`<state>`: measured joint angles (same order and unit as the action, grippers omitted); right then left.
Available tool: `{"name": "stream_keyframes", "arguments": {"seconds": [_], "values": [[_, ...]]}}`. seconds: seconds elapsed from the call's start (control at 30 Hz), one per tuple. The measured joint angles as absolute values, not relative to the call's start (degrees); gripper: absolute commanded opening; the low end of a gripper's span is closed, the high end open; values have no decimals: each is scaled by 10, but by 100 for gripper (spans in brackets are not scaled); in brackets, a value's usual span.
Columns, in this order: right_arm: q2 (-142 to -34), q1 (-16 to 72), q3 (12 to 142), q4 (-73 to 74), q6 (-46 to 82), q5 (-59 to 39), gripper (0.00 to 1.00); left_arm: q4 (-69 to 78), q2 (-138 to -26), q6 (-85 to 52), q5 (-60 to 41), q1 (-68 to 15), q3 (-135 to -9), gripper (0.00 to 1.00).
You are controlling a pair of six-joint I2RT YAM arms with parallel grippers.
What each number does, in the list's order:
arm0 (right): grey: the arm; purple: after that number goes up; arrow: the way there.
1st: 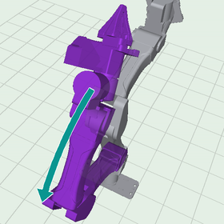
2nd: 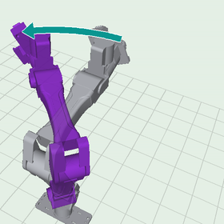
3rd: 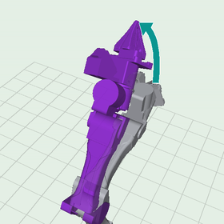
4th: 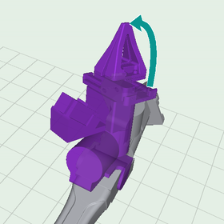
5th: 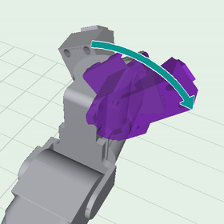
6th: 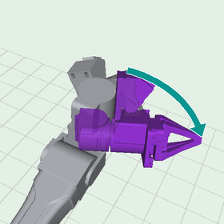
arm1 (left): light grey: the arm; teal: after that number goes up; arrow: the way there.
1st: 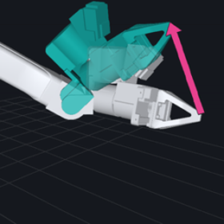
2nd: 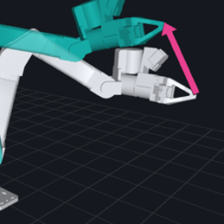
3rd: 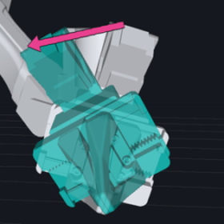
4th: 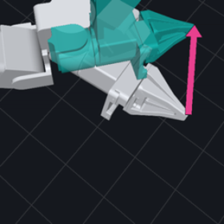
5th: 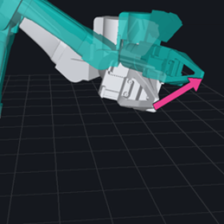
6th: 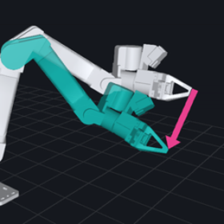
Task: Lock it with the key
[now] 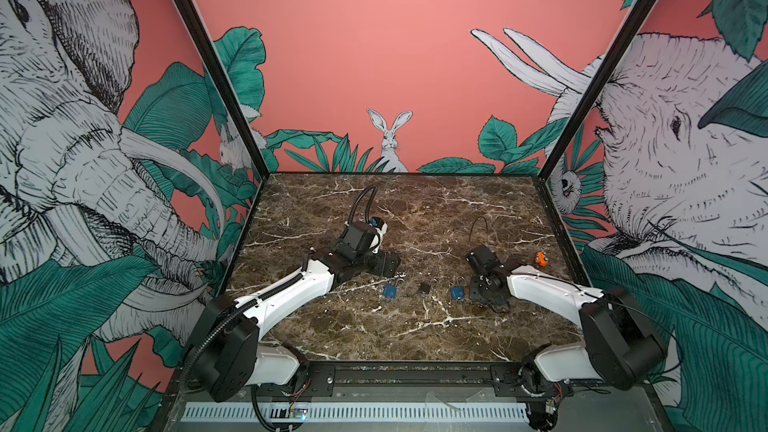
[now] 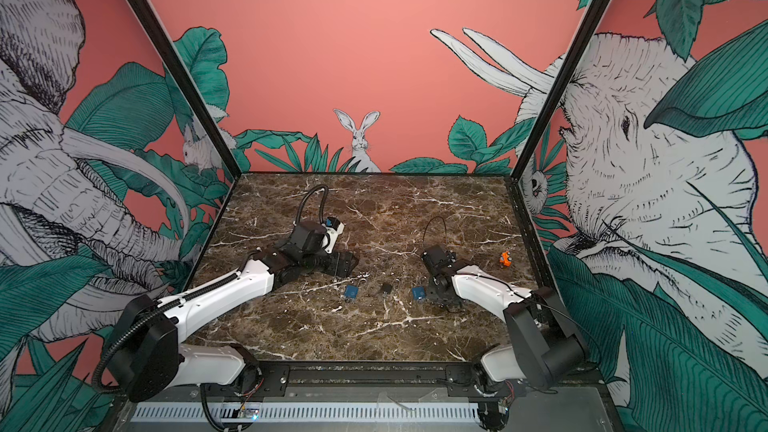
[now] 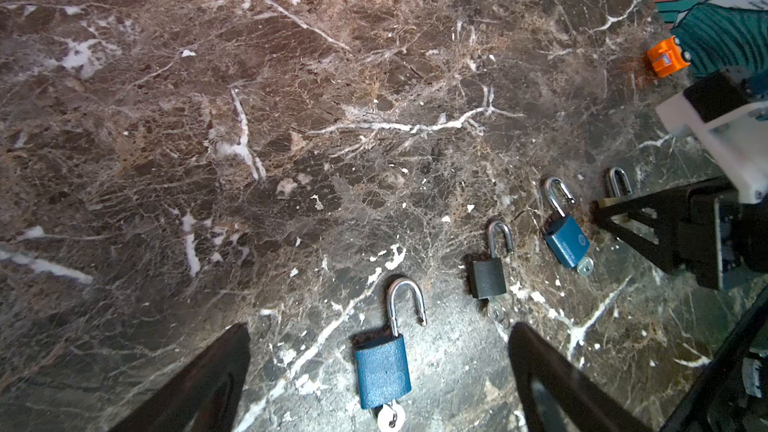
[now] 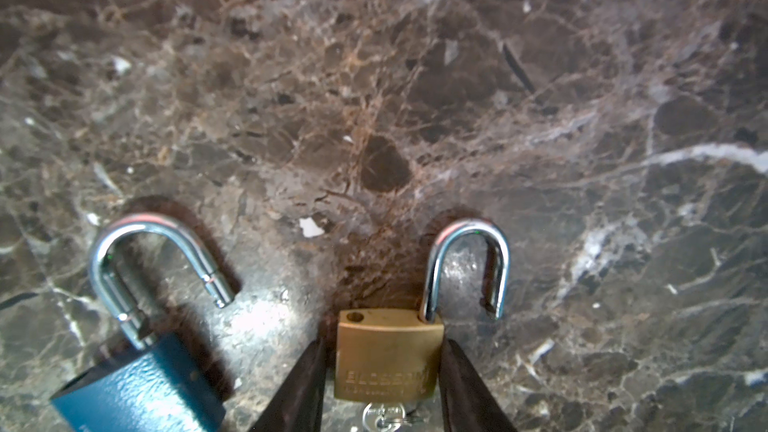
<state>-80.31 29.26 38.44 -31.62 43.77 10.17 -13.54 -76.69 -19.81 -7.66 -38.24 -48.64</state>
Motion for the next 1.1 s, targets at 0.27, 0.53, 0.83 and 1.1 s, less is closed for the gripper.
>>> {"name": "stream_keyframes", "arguments": {"seconds": [0.27,0.53,0.83,1.1], "values": [[-804,302,384,-321,464,112,44,-134,-779,-188,-82,-382,-487,98],[-805,304,384,-320,479,114,44,-133,-783,-183,-85,-382,-488,98],[-808,306,384,-313,485,111,39,-134,-788,-184,-90,-382,-488,98],[-808,307,384,-307,488,111,37,-134,-790,-184,-90,-382,-488,98]]}}
